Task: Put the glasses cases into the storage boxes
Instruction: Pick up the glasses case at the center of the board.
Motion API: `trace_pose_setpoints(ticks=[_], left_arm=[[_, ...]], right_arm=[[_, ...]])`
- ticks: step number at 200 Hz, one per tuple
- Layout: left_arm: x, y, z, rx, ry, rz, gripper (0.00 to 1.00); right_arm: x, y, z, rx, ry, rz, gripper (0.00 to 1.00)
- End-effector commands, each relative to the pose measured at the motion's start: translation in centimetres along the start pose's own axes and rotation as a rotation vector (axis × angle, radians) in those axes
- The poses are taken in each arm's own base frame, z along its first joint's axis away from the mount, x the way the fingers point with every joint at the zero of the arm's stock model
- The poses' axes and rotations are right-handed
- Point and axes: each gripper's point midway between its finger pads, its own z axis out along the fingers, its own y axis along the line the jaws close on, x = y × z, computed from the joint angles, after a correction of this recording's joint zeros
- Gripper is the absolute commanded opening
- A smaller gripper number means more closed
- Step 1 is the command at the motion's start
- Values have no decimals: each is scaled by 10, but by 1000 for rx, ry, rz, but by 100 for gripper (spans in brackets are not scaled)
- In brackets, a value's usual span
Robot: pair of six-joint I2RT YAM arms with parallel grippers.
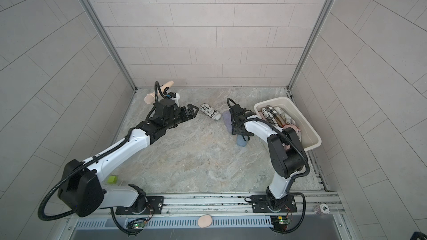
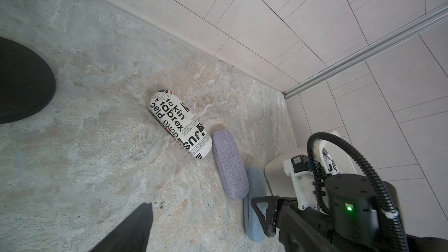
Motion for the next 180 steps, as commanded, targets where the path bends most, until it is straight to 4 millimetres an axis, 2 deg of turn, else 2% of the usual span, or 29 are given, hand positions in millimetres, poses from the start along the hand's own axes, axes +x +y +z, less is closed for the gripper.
trace_pose_setpoints(ticks=[1,40,89,133,180], left_arm=[[-15,-7,-7,22,-35,-7,89],[-15,-7,-6,29,-29,-22,89],[-17,-9,-7,37,-38,-19,89],[-16,-9,-7,39,-33,-19,89],[-17,-10,-8,40,-37,-16,89]], right_arm=[[-2,1,2,-14,4,9,77],[7,3,17,-20,51,-7,81],[14,0,30,-20,75,-1,80],[17,0,31,-44,71,-21,72],[16,-2,29,-47,73,-21,70]])
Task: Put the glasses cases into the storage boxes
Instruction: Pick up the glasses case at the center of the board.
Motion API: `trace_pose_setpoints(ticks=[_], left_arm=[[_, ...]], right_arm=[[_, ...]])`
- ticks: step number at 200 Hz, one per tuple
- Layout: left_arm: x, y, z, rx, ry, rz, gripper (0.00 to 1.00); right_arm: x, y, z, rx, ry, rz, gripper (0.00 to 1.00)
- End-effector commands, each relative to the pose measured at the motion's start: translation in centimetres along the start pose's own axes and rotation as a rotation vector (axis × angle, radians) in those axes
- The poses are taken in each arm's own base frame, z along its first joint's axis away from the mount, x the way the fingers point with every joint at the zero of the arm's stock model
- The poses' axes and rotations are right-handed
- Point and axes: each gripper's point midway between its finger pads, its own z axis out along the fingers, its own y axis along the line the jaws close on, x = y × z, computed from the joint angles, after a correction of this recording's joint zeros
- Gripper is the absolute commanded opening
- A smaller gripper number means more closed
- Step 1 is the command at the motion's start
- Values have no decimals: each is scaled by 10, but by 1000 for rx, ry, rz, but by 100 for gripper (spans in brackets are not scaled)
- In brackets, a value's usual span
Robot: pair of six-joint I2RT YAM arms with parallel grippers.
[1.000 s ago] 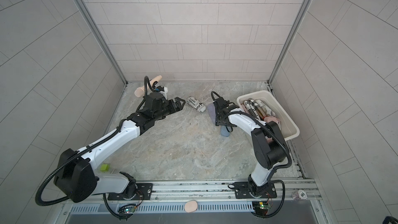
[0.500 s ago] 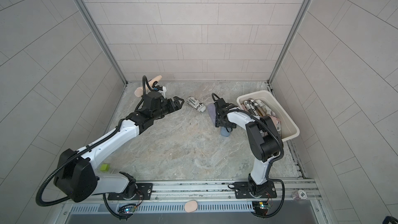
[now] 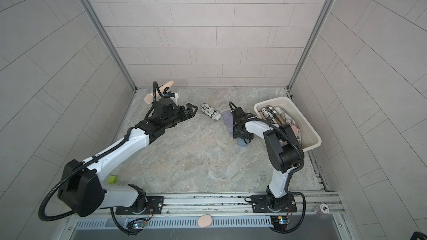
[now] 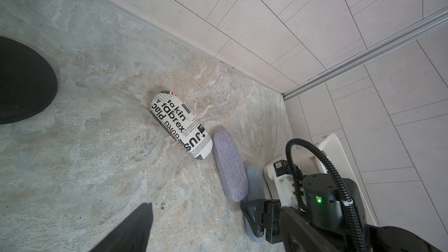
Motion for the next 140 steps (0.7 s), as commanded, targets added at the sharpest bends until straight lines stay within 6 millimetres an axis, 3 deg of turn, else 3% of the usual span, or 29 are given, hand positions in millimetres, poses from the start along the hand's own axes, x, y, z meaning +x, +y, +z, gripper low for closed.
trace_pose_setpoints(ticks=[1,30,66,110,140], left_arm=[[-15,-11,-7,31,-40,-4,89],[-15,-11,-7,30,-41,-4,89],[-15,-13,-9,37,-43,-5,89],[-16,-14,-9,42,-44,-7,89],[-16,-15,-10,47,-46,-1,89]], right_arm=[[-1,-3,-3,1,-6,-3,70],[-7,-1,-21,-17,-41,-18,61],[-20,-7,-63,-15,-108,-49,57],[-38,-16,-138,-27,-225,-86,56],[-53,-50,-195,94,-327,-94,56]])
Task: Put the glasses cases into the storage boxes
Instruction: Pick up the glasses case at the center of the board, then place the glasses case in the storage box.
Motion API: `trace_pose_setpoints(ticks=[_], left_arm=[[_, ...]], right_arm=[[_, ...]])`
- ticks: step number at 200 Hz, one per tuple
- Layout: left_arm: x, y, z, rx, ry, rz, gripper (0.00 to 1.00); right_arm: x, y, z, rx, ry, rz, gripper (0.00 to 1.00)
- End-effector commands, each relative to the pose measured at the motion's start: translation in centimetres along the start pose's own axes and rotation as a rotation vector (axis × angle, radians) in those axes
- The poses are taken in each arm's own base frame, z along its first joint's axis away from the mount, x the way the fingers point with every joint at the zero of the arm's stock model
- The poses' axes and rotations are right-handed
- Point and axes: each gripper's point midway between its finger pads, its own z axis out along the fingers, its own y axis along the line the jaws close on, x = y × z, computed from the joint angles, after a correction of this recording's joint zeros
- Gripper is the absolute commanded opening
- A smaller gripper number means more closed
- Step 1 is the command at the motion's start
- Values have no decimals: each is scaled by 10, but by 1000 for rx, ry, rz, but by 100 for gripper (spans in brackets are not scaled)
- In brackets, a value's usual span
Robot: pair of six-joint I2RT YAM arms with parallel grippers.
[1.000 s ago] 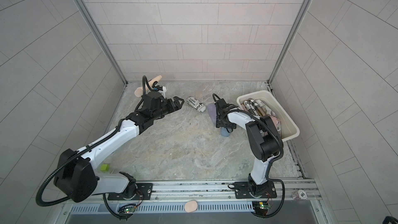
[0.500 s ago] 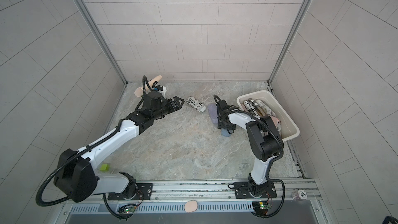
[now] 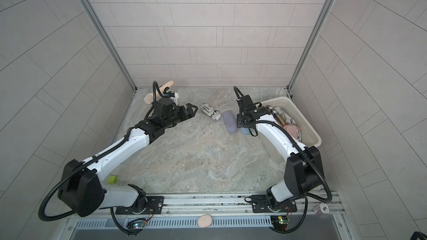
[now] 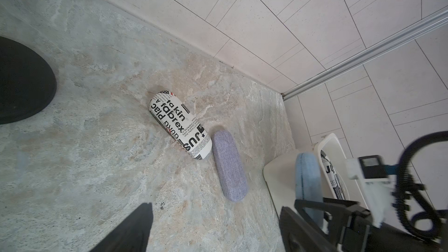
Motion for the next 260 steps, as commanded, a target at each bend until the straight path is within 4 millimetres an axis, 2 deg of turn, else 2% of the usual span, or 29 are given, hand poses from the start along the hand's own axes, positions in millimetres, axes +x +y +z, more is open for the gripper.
trace_pose_setpoints(ticks=[1,29,50,76,101,134,166,186,223,260], left_arm=[[-16,-14,-10,40,-46,-1,89],[-17,-13,-10,35,-49,1,89],[-16,-14,-9,42,-45,-5,89],[-15,-15,-9,46,-42,-8,89],[-15,-15,-9,48,-42,-13,89],[-12,-13,-5,46,-28,-18,89],[-12,-13,-5,44,-30,-15,89],[-11,-12,-3,43,-27,-18,89],[-10,-13,-2,48,-22,-19,89],[-9,-12,0,46,-15,-22,89]], right_arm=[[-13,-36,-45,138,-53,-50,56],[-32,-76,-72,211,-133,-18,56],[-44,-119,-87,318,-165,25,56],[-50,-175,-88,429,-147,131,56],[-53,-208,-74,480,-126,224,56],[-63,-213,-35,452,-54,221,56],[-57,-210,4,428,29,210,59],[-52,-211,17,435,78,204,64],[-50,-216,17,465,116,215,81],[-51,-215,-10,469,70,241,87]])
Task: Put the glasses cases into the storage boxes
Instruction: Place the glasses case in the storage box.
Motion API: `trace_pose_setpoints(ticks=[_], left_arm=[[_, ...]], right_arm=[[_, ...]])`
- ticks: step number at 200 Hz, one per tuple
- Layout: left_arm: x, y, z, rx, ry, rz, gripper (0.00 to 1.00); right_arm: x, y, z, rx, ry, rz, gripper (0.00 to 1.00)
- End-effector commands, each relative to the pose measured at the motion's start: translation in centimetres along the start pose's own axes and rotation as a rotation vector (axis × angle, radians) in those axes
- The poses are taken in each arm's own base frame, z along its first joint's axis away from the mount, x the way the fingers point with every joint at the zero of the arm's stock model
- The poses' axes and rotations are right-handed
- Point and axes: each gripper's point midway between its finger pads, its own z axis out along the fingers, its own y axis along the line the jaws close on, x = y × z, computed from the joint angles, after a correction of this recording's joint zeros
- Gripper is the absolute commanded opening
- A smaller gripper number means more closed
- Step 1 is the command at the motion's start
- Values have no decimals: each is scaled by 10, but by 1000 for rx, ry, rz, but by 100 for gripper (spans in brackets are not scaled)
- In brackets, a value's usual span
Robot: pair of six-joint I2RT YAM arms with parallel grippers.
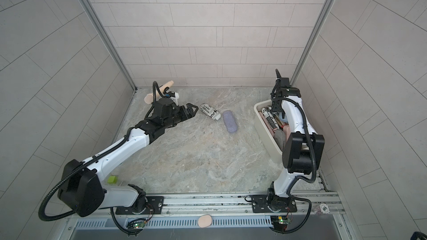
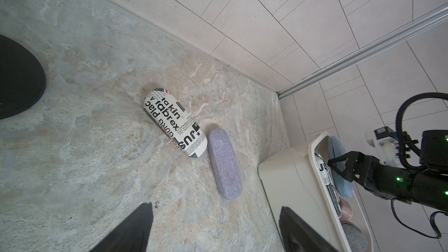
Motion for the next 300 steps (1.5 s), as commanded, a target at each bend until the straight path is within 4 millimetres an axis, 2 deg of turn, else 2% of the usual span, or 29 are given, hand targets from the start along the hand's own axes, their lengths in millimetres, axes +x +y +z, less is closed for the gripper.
trace_pose_setpoints(ticks=[1,15,31,65,100,117,165,187,203,222,231,252,273,300], left_arm=[[-10,-8,-1,27,-26,-5,89],[-11,-10,-2,31,-28,-6,89],[-11,-11,-2,38,-27,-8,89],[-11,-12,-3,42,-27,-11,89],[-11,-16,-4,61,-24,-23,89],[-11,-17,-5,68,-25,-24,89],[-13,-17,-7,66,-33,-25,89],[-13,-19,-9,73,-35,-24,88],[-14,-19,-10,72,-39,-20,88],[-14,-19,-9,72,-38,-22,88],[-13,-20,-9,75,-34,-22,88],[-12,-19,-8,74,-30,-26,88],[-11,-19,-8,74,-29,-24,88],[-13,-19,-9,72,-37,-19,88]], right_arm=[[2,-17,-25,23,-28,29,87],[2,-22,-32,25,-67,32,87],[5,-23,-26,23,-90,50,86],[32,-25,-14,56,30,35,75],[41,-39,-24,90,-7,60,75],[43,-40,-34,74,-22,89,73],[54,2,-99,-118,-193,5,74],[69,17,-111,-156,-230,-58,69],[87,26,-109,-179,-195,-104,63],[107,35,-101,-214,-137,-138,52],[115,39,-95,-230,-118,-153,51],[126,50,-81,-250,-74,-170,50],[130,51,-71,-220,-28,-189,51],[135,59,-66,-233,31,-208,47]])
